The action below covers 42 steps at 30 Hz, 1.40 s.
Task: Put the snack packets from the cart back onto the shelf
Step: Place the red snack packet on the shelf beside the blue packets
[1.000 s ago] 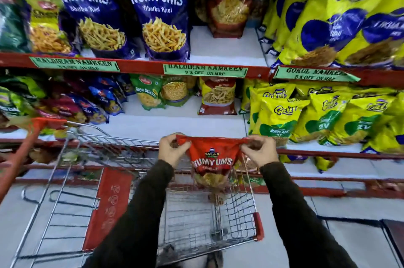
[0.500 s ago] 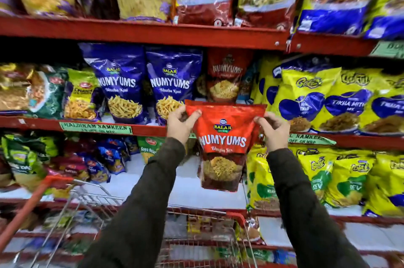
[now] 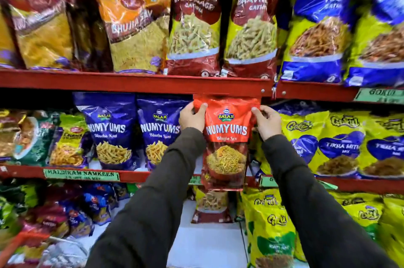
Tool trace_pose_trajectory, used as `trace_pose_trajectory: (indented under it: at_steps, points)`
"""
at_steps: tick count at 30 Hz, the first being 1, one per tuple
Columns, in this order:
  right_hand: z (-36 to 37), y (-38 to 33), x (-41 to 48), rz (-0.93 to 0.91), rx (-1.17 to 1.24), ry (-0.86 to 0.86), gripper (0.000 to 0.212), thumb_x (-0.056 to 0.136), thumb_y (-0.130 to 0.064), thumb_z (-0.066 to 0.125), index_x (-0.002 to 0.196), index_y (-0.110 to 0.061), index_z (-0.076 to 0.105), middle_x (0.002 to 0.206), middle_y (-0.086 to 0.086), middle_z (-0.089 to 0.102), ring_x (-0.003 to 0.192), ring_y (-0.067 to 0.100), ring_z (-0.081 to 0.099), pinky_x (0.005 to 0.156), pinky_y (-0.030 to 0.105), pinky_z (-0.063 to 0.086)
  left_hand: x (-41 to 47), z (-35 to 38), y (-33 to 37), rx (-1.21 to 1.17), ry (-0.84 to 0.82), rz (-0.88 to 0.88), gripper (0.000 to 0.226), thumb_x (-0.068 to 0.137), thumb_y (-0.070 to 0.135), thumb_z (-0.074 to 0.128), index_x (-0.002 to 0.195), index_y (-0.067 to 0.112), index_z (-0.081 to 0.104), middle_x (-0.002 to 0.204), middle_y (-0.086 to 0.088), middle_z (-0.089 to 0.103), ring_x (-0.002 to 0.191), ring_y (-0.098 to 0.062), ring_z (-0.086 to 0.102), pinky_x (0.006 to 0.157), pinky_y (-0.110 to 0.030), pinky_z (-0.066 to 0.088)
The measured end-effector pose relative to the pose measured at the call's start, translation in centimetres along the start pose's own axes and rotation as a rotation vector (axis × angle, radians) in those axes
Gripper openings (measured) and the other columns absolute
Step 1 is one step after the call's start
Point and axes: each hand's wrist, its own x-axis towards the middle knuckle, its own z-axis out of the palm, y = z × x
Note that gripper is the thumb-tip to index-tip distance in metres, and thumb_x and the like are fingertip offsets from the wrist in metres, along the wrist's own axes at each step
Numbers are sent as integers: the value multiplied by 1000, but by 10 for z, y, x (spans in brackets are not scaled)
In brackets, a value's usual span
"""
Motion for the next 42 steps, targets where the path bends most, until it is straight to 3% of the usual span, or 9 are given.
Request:
trace_pose_trajectory:
  at_steps: [3,7,13,16,19,23,28,33,42]
  points:
    - [8,0,23,84,-27,-3,17,85,-22,60,97,-12,65,68,1,57,63,16,56,56,34,57,8,13,8,32,52,-77,26,83,33,65,100,14,70,104,-9,74,96,-28,66,91,-33,49]
    - [17,4,51,136,-26,39,35,78,-21,63,108,-3,65,107,13,66,86,31,66,71,50,60,23,28,12,-103,106,-230,43,85,27,63,126,15,59,126,-10,66,113,-33,61,104,-36,46]
    - [41,11,54,259,165,67,34,90,-4,51,123,6,49,109,12,50,91,28,53,83,50,55,37,54,-4,-256,208,-254,37,87,6,59,124,5,59,125,-19,65,99,-27,59,98,-36,48]
    - [51,25,61,319,233,63,33,91,-2,47,123,2,50,110,14,52,95,30,54,87,52,53,44,60,-10,-158,219,-230,35,88,5,55,121,-2,58,125,-22,64,112,-34,61,94,-34,45]
    - [58,74,83,270,141,29,38,83,-21,51,119,-11,57,112,14,61,107,38,60,95,57,49,42,63,-23,-42,135,-221,44,89,14,54,129,-3,49,133,-24,58,122,-36,56,101,-37,42]
    - [60,111,62,331,96,-4,57,76,-50,49,127,-25,50,131,9,57,118,30,54,103,47,44,33,63,-82,-124,-12,-238,84,81,45,48,151,24,8,158,-9,28,144,-28,30,121,-48,23]
    - [61,105,4,484,214,-81,41,99,-24,37,137,-8,40,132,0,46,116,18,46,92,29,34,58,67,-221,-240,-165,-389,75,72,39,47,145,27,33,152,-12,40,134,-31,44,114,-53,35]
    - [63,124,-7,598,291,-160,32,99,-21,33,127,-13,46,129,15,54,101,26,55,70,30,46,22,45,-173,-171,-246,-355,69,75,22,39,144,26,37,140,-11,55,127,-32,52,111,-54,40]
    - [39,142,-32,568,175,-93,24,90,-28,43,99,-25,65,118,19,65,108,36,62,92,50,53,7,23,-197,-70,-333,-343,71,60,33,39,130,38,49,129,-14,61,120,-36,55,106,-61,42]
